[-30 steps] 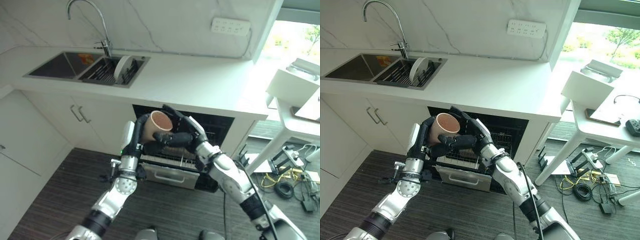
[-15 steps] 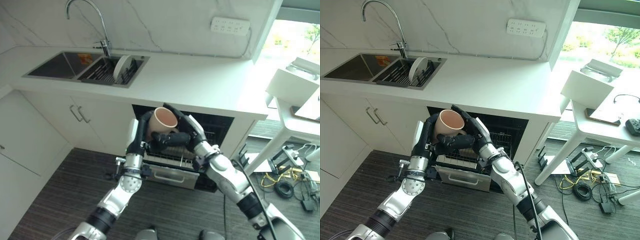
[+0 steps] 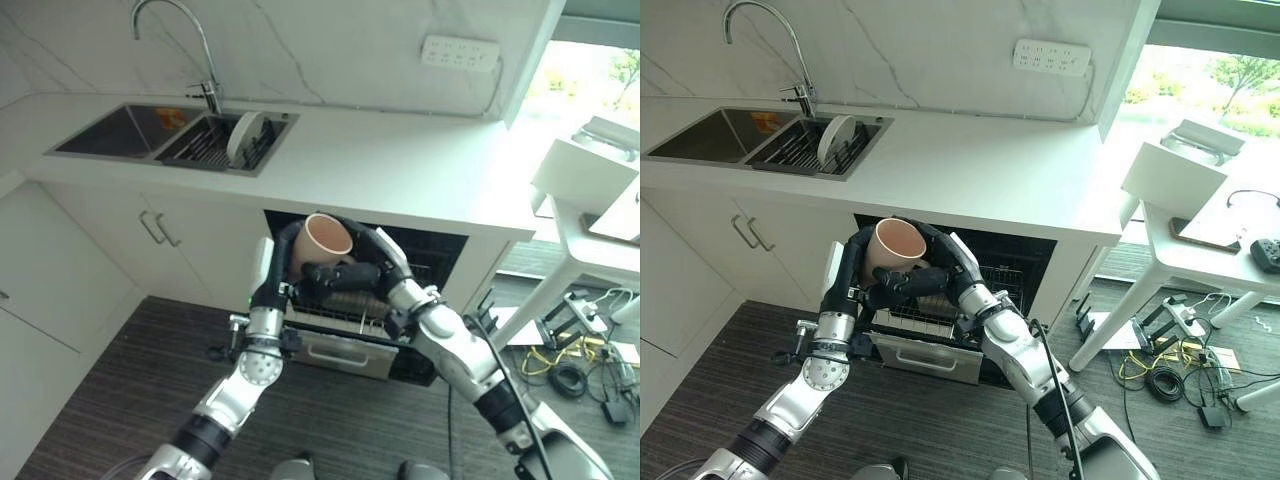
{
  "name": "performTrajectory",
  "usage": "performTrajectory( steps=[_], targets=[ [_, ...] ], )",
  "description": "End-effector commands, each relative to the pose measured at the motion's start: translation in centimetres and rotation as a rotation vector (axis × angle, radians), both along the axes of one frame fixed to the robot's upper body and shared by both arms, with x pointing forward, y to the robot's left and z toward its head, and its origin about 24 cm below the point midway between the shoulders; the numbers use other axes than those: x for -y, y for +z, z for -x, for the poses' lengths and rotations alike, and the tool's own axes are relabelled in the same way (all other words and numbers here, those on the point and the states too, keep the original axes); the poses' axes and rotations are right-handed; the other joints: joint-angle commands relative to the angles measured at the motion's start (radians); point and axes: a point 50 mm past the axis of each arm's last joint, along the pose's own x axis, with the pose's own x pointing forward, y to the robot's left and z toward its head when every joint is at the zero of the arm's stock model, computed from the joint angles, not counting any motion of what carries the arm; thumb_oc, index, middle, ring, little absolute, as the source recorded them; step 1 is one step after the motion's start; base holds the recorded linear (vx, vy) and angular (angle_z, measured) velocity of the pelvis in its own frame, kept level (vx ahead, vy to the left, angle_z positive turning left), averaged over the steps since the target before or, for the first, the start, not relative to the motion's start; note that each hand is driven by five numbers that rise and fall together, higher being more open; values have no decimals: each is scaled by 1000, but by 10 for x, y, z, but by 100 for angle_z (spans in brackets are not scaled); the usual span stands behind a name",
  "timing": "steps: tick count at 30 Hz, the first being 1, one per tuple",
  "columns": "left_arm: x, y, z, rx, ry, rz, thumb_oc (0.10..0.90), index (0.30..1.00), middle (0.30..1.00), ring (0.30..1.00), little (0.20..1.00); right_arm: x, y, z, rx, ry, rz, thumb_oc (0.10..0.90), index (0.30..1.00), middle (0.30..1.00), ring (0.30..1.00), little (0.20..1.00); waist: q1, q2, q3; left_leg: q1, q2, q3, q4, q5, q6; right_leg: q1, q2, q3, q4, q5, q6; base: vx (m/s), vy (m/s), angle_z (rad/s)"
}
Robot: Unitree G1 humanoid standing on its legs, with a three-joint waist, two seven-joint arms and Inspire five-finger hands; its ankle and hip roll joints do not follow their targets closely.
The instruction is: Place the dishes in the dishwasher.
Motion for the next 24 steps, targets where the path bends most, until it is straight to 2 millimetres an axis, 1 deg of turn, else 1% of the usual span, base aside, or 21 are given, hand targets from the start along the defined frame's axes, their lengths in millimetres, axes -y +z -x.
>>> performTrajectory(
  steps=[1, 11, 13, 14, 15, 16, 18, 19, 21, 22, 23, 24],
  targets=[
    [58, 94, -4, 447, -299, 69, 400, 300, 300, 300, 300, -38, 55, -1, 257, 166, 10, 400, 300, 300, 300, 300, 11, -19, -32, 38, -29, -33, 76, -188, 34, 70, 16, 5, -35, -87, 16, 0, 0, 0],
    [61, 94, -4, 442, -303, 60, 400, 300, 300, 300, 300, -35, 58, -1, 258, 149, -30, 400, 300, 300, 300, 300, 11, -20, -29, 43, -28, -30, 76, -190, 34, 75, 15, 1, -35, -88, 16, 1, -1, 1],
    [62, 92, -5, 421, -315, 53, 400, 300, 300, 300, 300, -35, 59, -1, 251, 141, -63, 400, 300, 300, 300, 300, 13, -19, -27, 43, -29, -30, 76, -189, 35, 75, 15, 1, -35, -88, 15, 0, 0, 0],
    [64, 88, -7, 378, -325, 40, 530, 495, 495, 495, 495, -35, 60, -1, 238, 133, -110, 400, 300, 300, 300, 300, 13, -18, -28, 45, -29, -30, 76, -188, 36, 77, 15, 1, -35, -87, 15, 0, 0, 0],
    [64, 85, -8, 353, -330, 29, 800, 900, 900, 900, 900, -34, 61, -1, 233, 127, -139, 400, 300, 300, 300, 300, 12, -16, -28, 45, -28, -29, 76, -188, 36, 76, 15, 1, -35, -87, 15, 0, 0, 0],
    [65, 76, -12, 266, -353, 12, 800, 900, 900, 900, 900, -29, 67, -2, 239, 91, -218, 400, 300, 300, 300, 300, 10, -14, -28, 45, -28, -27, 76, -187, 36, 76, 15, 1, -35, -86, 15, 0, 0, 0],
    [65, 64, -13, 190, -380, -9, 800, 900, 900, 900, 900, -15, 75, -2, 239, 28, -323, 400, 300, 300, 300, 300, 3, -10, -29, 45, -26, -22, 76, -188, 37, 74, 16, 2, -35, -85, 16, 0, 0, 0],
    [65, 62, -13, 179, -386, -14, 800, 900, 900, 900, 900, -10, 76, -2, 248, 7, -344, 400, 300, 300, 300, 300, 1, -9, -29, 46, -26, -21, 76, -188, 37, 74, 16, 3, -35, -84, 16, 0, 0, 0],
    [63, 53, -11, 125, -418, -34, 800, 900, 900, 900, 900, 8, 82, -2, 287, -73, -405, 400, 300, 300, 300, 300, -6, -4, -26, 46, -25, -17, 76, -189, 39, 71, 17, 6, -35, -83, 17, 0, 0, 0],
    [62, 51, -10, 109, -424, -38, 800, 900, 900, 900, 900, 14, 82, -2, 299, -94, -419, 400, 300, 300, 300, 300, -9, -2, -26, 46, -24, -15, 76, -190, 39, 71, 18, 6, -35, -83, 17, 0, 0, 0],
    [60, 46, -9, 81, -437, -54, 800, 900, 900, 900, 900, 27, 85, 0, 332, -155, -451, 400, 300, 300, 300, 300, -15, 0, -25, 47, -22, -11, 76, -191, 40, 69, 18, 7, -35, -82, 18, 0, 0, 0],
    [58, 44, -8, 61, -446, -59, 800, 900, 900, 900, 900, 36, 86, 1, 346, -189, -470, 400, 300, 300, 300, 300, -18, 2, -25, 47, -22, -10, 76, -193, 41, 68, 18, 9, -35, -82, 19, 0, 0, 0]
  ],
)
